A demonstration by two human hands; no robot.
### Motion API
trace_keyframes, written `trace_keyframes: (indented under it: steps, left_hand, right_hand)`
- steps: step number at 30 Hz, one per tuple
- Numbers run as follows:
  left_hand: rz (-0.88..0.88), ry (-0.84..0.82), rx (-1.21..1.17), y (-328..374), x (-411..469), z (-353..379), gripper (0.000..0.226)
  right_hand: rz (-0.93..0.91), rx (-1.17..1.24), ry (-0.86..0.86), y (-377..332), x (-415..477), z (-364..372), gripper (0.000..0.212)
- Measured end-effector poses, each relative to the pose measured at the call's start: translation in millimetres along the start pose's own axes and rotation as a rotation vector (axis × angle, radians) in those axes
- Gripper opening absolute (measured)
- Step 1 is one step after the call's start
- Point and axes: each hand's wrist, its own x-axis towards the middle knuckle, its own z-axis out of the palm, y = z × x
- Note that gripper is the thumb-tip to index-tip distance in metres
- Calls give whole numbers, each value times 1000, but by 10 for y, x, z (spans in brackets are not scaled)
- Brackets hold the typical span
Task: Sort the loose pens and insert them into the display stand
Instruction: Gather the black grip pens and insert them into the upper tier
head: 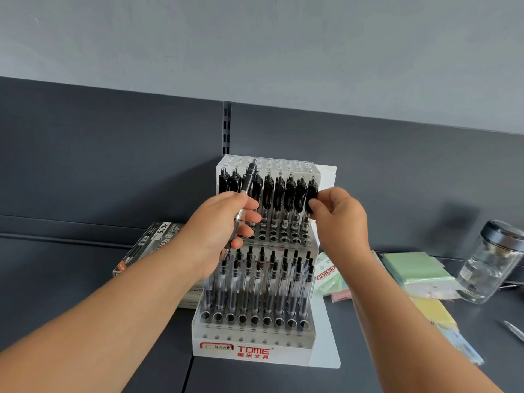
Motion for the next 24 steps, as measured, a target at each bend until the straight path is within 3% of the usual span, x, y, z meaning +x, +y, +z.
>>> trace_keyframes:
  steps: [5,9,11,16,19,24]
  left_hand:
    - [-31,-64,-14,-7,-24,-42,31]
    - [-1,-111,-34,-3,-41,-117,34]
    - [12,-118,-31,2,-49,-148,34]
    - [51,-120,14,10,-122,-232,24]
    - [91,-125,39,4,-151,-304,24]
    - [149,-85,127,8,-133,-495,25]
  right_hand:
    - [-2,-106,18,-45,3,-36,9]
    - [-190,-149,173,-257,-125,-19,14]
    - [-201,14,96,-434,-198,43,8]
    - [54,466,-337,-737,-348,304,9]
    - [84,573,-368,-786,-380,422,16]
    - [39,547,-323,-907,-361,510,15]
